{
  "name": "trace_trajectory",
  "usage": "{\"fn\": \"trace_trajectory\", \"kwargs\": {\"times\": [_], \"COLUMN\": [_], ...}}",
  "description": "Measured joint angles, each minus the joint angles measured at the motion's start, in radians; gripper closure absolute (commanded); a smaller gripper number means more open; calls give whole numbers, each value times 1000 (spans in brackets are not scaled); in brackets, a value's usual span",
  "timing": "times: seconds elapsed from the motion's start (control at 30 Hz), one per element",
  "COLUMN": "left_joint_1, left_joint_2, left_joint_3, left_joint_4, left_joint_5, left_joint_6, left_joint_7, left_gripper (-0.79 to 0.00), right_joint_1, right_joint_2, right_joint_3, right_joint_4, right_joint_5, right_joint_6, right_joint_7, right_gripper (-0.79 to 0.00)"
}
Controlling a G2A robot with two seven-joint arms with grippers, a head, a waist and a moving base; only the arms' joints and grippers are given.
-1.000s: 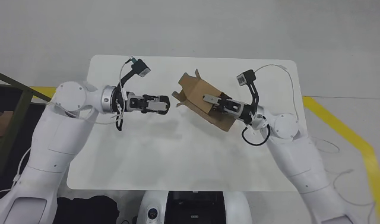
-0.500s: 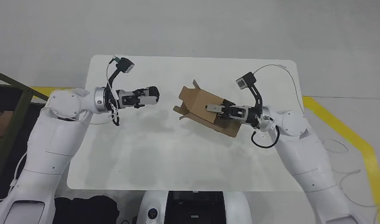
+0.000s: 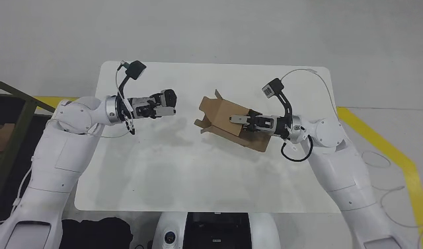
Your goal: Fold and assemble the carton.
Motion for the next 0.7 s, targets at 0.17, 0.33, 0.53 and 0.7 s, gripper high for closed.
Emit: {"fn": "trace_trajectory", "kwargs": {"times": [0.17, 0.33, 0.53, 0.7], "left_joint_1": [2, 5, -50, -78], "left_joint_2": [0, -8, -31, -42], "left_joint_3": [-4, -30, 21, 66], "left_joint_4": [-7, -2, 103, 102], "left_joint_5": [23, 179, 366, 517], "left_joint_6": [6, -171, -342, -339], "left_joint_7": [23, 203, 367, 456], "left_gripper": [-785, -785, -785, -785], "right_joint_1": [0, 0, 0, 0], "right_joint_2": [0, 0, 0, 0], "right_joint_3": [0, 0, 0, 0], "right_joint_4": [0, 0, 0, 0], "right_joint_5": [0, 0, 0, 0], "right_joint_6": [0, 0, 0, 0], "right_joint_7": [0, 0, 0, 0], "right_gripper": [0, 0, 0, 0]}}
